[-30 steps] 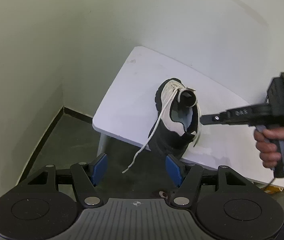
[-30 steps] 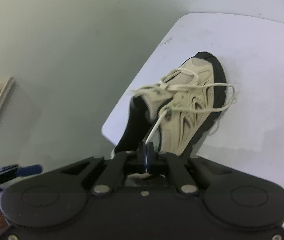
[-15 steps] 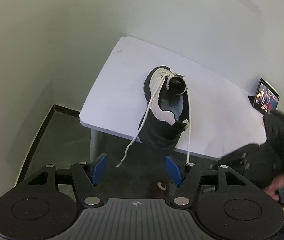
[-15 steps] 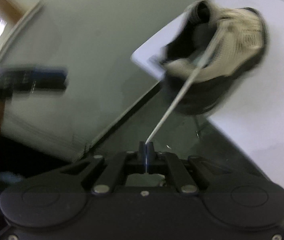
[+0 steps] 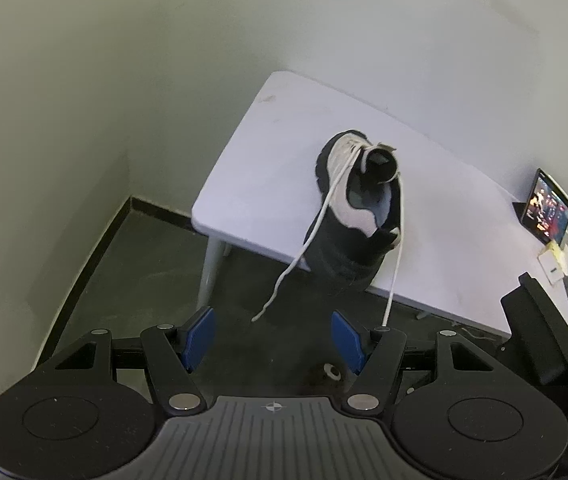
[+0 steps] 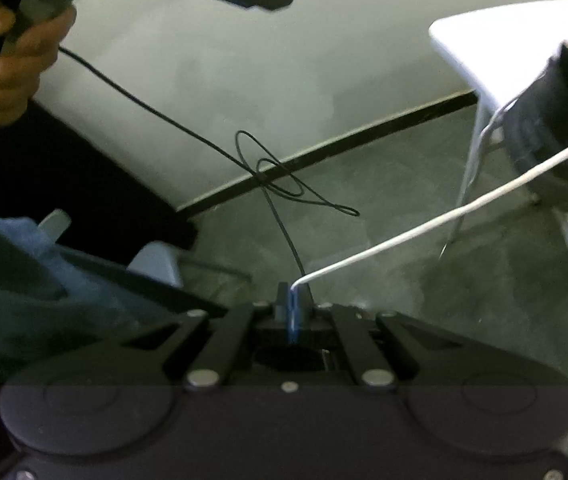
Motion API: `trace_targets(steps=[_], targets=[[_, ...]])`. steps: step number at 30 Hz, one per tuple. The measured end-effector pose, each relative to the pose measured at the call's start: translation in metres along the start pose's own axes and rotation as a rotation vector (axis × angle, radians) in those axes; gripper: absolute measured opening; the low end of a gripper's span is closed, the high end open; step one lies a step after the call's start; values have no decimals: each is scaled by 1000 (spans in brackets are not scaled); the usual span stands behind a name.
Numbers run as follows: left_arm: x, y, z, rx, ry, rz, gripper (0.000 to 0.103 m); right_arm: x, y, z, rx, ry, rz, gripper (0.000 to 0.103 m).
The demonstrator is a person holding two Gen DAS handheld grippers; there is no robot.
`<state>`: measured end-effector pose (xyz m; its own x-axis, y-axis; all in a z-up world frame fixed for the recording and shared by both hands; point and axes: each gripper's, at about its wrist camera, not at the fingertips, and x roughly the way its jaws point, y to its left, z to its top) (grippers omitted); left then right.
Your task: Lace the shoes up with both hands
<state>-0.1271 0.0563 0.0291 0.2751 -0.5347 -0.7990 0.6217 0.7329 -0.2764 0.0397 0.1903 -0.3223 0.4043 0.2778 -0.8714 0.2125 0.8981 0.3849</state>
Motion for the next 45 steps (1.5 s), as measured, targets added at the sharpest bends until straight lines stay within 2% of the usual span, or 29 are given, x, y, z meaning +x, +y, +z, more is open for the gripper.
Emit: trace_targets(steps=[4,8,11,13,19,23,25,28,30,32,38,45], targets=[[2,1,-4,-6,6,3,58,0,12,0,-57,39,79,0],[4,3,-2,-30,3,3,58,-7,25,2,-115,32,137,0],[7,1,0,-24,8,-2,58,-14,22,6,-101,10,160,0],[10,1,3,-18,11,-2,58,-17,14,4,-75,4,133,3],[22,1,13,-24,21,-11,58,-47,-15,2,27,-90,-9,31],[35,-7,27,25,25,-16,61,-87,-42,-2,122,-219,-138,32],[44,-12,35,50,26,-14,62,-107,-55,-4,165,-268,-176,34],[64,-16,50,53,43,-11,62,-137,-69,-6,191,-334,-238,40],[77,-14,58,12,50,-32,62,-161,-80,-6,202,-380,-269,43],[93,-12,68,-36,44,-41,62,-179,-89,-6,201,-415,-277,45],[126,-16,93,-139,67,5,62,-205,-120,1,139,-448,-269,50],[135,-24,117,-219,63,95,62,-212,-177,19,80,-437,-193,51]])
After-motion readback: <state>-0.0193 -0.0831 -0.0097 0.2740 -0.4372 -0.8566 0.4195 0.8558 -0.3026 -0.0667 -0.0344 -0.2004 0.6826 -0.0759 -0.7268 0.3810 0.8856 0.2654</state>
